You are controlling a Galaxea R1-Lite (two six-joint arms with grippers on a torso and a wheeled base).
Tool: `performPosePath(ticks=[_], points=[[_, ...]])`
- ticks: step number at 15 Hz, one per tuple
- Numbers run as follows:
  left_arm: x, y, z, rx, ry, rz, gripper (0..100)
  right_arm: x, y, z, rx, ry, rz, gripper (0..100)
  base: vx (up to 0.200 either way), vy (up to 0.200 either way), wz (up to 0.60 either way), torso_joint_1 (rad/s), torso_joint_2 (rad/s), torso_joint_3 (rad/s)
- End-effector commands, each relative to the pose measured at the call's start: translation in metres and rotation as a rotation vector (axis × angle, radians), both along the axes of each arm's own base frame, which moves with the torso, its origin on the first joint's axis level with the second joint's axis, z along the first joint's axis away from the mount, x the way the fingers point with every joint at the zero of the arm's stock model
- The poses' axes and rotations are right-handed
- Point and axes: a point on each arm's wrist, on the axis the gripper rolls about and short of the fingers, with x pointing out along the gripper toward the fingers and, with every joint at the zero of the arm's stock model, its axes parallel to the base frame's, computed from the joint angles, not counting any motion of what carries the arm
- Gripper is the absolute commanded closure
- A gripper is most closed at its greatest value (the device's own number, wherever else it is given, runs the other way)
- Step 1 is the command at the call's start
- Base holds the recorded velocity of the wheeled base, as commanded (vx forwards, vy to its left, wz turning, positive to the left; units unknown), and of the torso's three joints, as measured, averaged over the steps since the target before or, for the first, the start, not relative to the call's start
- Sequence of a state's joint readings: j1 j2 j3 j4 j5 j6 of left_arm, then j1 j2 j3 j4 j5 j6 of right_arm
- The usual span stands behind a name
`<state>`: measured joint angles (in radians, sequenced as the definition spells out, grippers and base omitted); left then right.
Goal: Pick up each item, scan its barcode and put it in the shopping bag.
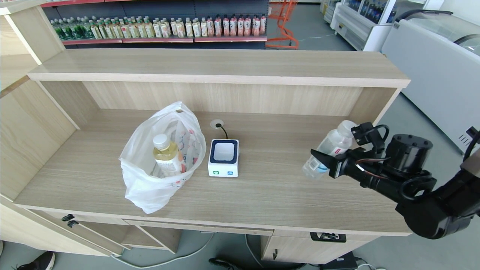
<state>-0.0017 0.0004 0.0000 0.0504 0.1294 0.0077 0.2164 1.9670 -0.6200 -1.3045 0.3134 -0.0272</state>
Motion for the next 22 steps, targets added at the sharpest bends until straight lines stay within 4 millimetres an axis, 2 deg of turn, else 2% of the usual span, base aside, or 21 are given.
performPosePath(ticks=[1, 4, 5, 6, 11, 14, 16, 20, 22], points=[[0.000, 0.000, 0.000, 0.000, 0.001, 0.001, 0, -0.034, -0.012, 0.058, 0.042, -0.069, 0.150, 100, 0.000, 0.000, 0.00, 0.000, 0.00, 0.000], [0.000, 0.000, 0.000, 0.000, 0.000, 0.000, 0, -0.090, -0.003, 0.099, 0.096, -0.054, 0.381, 100, 0.000, 0.000, 0.00, 0.000, 0.00, 0.000], [0.000, 0.000, 0.000, 0.000, 0.000, 0.001, 0, -0.105, 0.005, 0.108, 0.121, -0.057, 0.433, 100, 0.000, 0.000, 0.00, 0.000, 0.00, 0.000], [0.000, 0.000, 0.000, 0.000, 0.000, 0.001, 0, -0.112, 0.010, 0.110, 0.125, -0.056, 0.464, 100, 0.000, 0.000, 0.00, 0.000, 0.00, 0.000], [0.000, 0.000, 0.000, 0.000, 0.000, 0.000, 0, -0.140, 0.032, 0.104, 0.167, 0.028, 0.599, 100, 0.000, 0.000, 0.00, 0.000, 0.00, 0.000], [0.000, 0.000, 0.000, 0.000, 0.000, 0.001, 0, -0.159, 0.034, 0.112, 0.197, 0.065, 0.702, 100, 0.000, 0.000, 0.00, 0.000, 0.00, 0.000], [0.000, 0.000, 0.000, 0.000, 0.000, 0.001, 0, -0.170, 0.027, 0.116, 0.176, 0.104, 0.750, 100, 0.000, 0.000, 0.00, 0.000, 0.00, 0.000], [0.000, 0.000, 0.000, 0.000, 0.000, 0.001, 0, -0.167, 0.031, 0.124, 0.186, 0.133, 0.785, 100, 0.000, 0.000, 0.00, 0.000, 0.00, 0.000], [0.000, 0.000, 0.000, 0.000, 0.000, 0.001, 0, -0.172, 0.034, 0.126, 0.235, 0.189, 0.811, 100, 0.000, 0.000, 0.00, 0.000, 0.00, 0.000]])
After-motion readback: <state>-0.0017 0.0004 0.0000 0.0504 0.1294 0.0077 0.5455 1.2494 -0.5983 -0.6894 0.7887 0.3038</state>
